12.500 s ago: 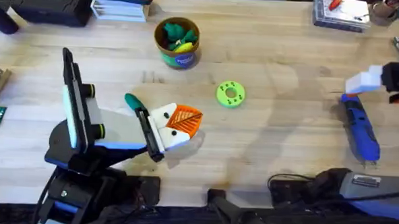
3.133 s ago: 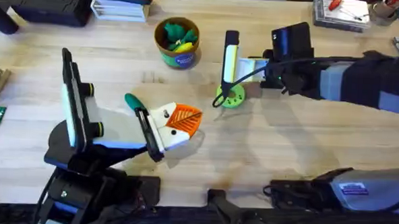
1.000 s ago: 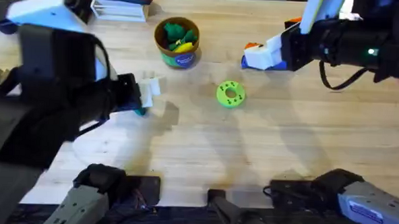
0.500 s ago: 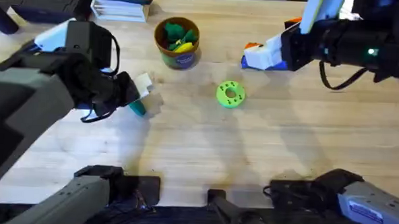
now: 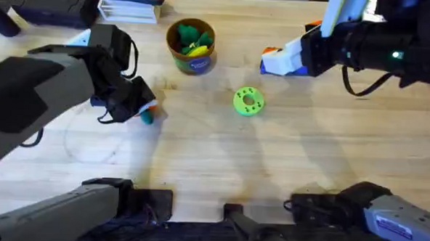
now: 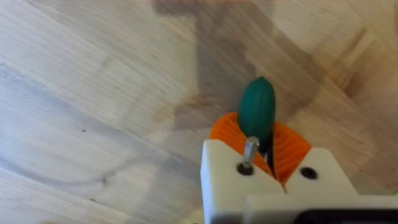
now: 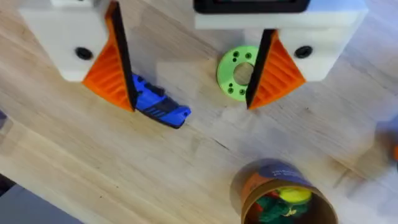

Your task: Pick up the gripper from the table and insert it into the empty holder that is missing its gripper. Then pick up a screw, insert it into the mounting hole, and use the screwdriver to tighten it. Finally, clean up the table by picking up the vegetable and placing it into the bucket.

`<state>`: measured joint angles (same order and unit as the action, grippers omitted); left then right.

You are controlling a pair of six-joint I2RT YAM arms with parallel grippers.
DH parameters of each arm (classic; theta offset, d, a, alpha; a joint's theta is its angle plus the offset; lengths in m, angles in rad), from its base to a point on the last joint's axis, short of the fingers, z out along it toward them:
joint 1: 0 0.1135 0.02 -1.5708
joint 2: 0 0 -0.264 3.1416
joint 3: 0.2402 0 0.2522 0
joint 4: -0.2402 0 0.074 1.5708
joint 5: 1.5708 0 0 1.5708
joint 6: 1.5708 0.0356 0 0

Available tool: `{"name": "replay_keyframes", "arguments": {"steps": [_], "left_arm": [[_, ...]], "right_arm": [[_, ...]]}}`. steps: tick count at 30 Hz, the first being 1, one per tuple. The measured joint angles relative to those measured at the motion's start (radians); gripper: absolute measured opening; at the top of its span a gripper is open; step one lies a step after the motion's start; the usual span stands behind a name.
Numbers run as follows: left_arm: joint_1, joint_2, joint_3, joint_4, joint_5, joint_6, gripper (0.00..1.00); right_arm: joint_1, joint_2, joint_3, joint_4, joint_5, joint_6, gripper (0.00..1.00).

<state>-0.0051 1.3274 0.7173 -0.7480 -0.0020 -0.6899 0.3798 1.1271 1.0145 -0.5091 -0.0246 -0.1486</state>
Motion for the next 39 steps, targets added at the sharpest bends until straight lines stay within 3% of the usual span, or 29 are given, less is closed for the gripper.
{"name": "replay_keyframes", "arguments": {"steps": [6, 12, 18, 26, 27, 32, 33, 39], "left_arm": [[0.0, 0.009, 0.162, -0.03, 0.139, 0.0, 0.019], [0.0, 0.009, 0.341, 0.038, 0.224, 0.0, 0.019], [-0.027, 0.016, 0.361, 0.2, 0.25, 0.0, 0.019], [-0.105, 0.152, 0.361, 0.282, 0.266, 0.001, 0.031], [-0.11, 0.173, 0.361, 0.291, 0.268, 0.004, 0.096], [-0.115, 0.221, 0.383, 0.324, 0.288, 0.005, 0.872], [-0.115, 0.22, 0.387, 0.326, 0.287, 0.004, 0.958], [-0.114, 0.222, 0.388, 0.342, 0.293, 0.005, 0.985]], "right_arm": [[0.0, 0.028, 0.0, 0.006, 0.0, 0.0, 0.994], [0.0, 0.04, 0.0, 0.007, 0.0, 0.0, 0.994], [0.0, 0.04, 0.0, 0.007, 0.0, 0.0, 0.994], [0.0, 0.04, 0.0, 0.006, 0.0, 0.0, 0.994], [0.0, 0.04, 0.0, 0.006, 0.0, 0.0, 0.994], [0.0, 0.04, 0.0, 0.006, 0.0, 0.0, 0.993], [0.0, 0.04, 0.0, 0.006, 0.0, 0.0, 0.993], [0.0, 0.04, 0.0, 0.006, 0.0, 0.0, 0.993]]}}
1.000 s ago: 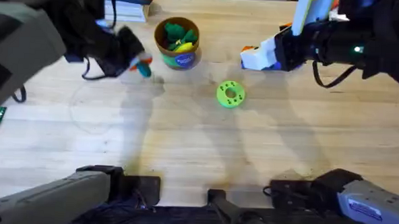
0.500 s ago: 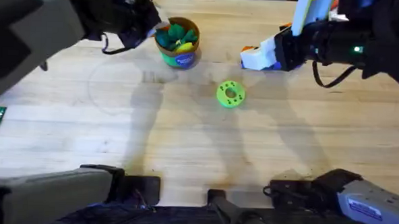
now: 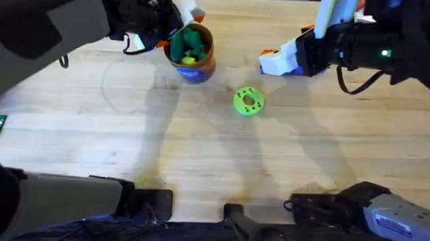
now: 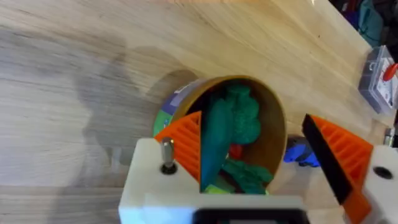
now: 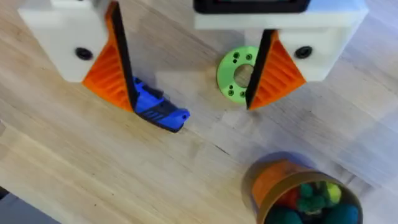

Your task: Pick up the gripper from the table and insert it into the empty holder that is missing its gripper. Then pick up a screw, insert it into the mounting hole, and use the screwdriver to tighten it. Finally, clean up the table by picking up the vegetable and placing it into the bucket.

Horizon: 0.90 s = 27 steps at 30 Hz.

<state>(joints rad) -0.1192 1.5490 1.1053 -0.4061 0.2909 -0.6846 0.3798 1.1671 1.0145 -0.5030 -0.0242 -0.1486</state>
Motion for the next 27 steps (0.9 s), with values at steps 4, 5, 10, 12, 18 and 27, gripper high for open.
{"name": "replay_keyframes", "arguments": {"steps": [4, 5, 10, 12, 18, 27], "left_arm": [[0.0, -0.005, 0.007, -0.007, 0.009, 0.0, 0.985], [0.0, -0.013, 0.01, -0.013, 0.012, 0.0, 0.985], [0.0, -0.106, 0.054, -0.067, 0.039, 0.031, 0.985], [0.0, -0.161, 0.075, -0.1, 0.047, 0.049, 0.985], [0.0, -0.347, 0.093, -0.304, 0.057, 0.214, 0.985], [0.0, -0.449, 0.093, -0.775, 0.057, 0.664, 0.985]], "right_arm": [[0.0, 0.0, 0.0, 0.0, 0.0, 0.0, 0.994], [0.0, 0.0, 0.0, 0.0, 0.0, 0.0, 0.994], [0.0, 0.0, 0.0, 0.0, 0.0, 0.0, 0.994], [0.0, 0.0, 0.0, 0.0, 0.0, 0.0, 0.994], [0.0, 0.0, 0.0, -0.023, -0.009, 0.008, 0.994], [0.0, -0.073, 0.0, -0.199, -0.026, 0.155, 0.994]]}}
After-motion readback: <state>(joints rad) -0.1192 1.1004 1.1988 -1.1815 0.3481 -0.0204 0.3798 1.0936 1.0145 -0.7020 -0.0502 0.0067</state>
